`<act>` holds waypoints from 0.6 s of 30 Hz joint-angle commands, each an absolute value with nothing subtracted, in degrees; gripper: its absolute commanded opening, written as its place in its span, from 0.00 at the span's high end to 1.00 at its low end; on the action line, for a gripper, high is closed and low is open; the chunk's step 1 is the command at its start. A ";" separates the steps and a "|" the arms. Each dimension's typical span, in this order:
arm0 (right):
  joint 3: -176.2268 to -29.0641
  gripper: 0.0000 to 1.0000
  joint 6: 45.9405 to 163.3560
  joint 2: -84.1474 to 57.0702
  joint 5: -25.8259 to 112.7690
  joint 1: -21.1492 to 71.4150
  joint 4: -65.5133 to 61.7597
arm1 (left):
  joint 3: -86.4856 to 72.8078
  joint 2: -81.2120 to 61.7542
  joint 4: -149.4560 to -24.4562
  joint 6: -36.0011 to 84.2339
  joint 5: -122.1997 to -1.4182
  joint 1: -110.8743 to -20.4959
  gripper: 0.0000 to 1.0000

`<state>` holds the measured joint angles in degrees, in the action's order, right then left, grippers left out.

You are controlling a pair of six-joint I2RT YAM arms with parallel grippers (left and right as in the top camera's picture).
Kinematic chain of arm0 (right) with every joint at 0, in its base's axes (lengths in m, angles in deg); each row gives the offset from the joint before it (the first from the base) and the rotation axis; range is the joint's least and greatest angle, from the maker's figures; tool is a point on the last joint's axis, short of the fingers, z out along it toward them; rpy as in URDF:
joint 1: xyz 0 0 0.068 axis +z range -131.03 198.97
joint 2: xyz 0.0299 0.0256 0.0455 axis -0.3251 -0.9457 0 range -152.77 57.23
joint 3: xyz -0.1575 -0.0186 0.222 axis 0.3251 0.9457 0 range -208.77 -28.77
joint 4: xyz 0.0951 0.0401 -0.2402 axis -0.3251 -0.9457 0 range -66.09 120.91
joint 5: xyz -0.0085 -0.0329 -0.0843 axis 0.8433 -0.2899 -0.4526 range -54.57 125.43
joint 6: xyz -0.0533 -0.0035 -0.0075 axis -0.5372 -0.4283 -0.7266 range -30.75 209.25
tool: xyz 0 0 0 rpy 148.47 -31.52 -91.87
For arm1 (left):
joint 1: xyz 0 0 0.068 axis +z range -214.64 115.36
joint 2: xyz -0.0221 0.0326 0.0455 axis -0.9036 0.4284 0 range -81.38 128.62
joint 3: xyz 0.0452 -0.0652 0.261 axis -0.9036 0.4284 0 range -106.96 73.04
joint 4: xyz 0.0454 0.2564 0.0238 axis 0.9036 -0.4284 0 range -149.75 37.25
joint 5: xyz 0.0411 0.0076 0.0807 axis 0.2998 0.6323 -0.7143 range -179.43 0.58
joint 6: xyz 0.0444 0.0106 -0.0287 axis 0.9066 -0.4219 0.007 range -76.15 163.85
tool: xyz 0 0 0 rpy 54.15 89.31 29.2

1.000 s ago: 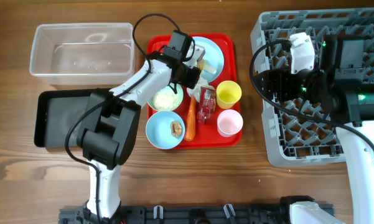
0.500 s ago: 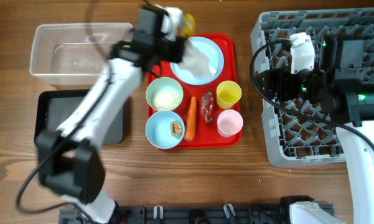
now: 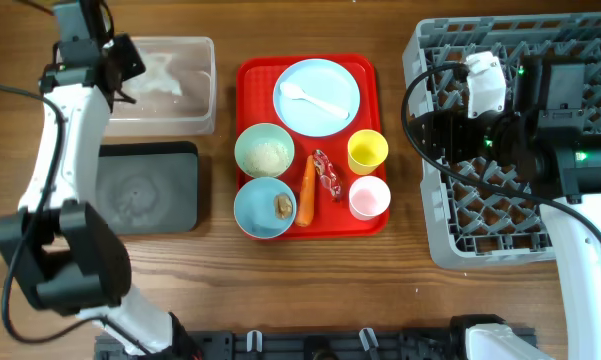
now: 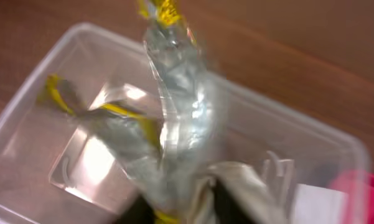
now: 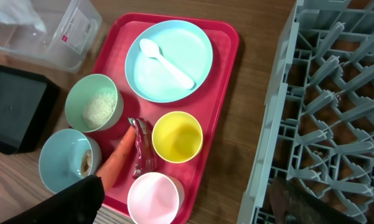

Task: Sort waste into correct bins and load items into the dishwasher rack
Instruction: 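Grasp foil wrappers and tissue with left gripper, drop into clear bin, then grasp the red snack wrapper with left gripper and drop it into clear bin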

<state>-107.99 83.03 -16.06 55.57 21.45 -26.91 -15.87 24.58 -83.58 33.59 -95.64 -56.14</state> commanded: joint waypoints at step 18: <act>-109.02 0.04 84.93 -16.43 56.07 21.65 -26.45 | -16.11 27.94 -96.76 44.13 -75.27 -85.30 0.15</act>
<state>-107.99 84.10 -16.06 55.57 21.45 -26.52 -15.95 23.42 -96.17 41.98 -76.45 -81.83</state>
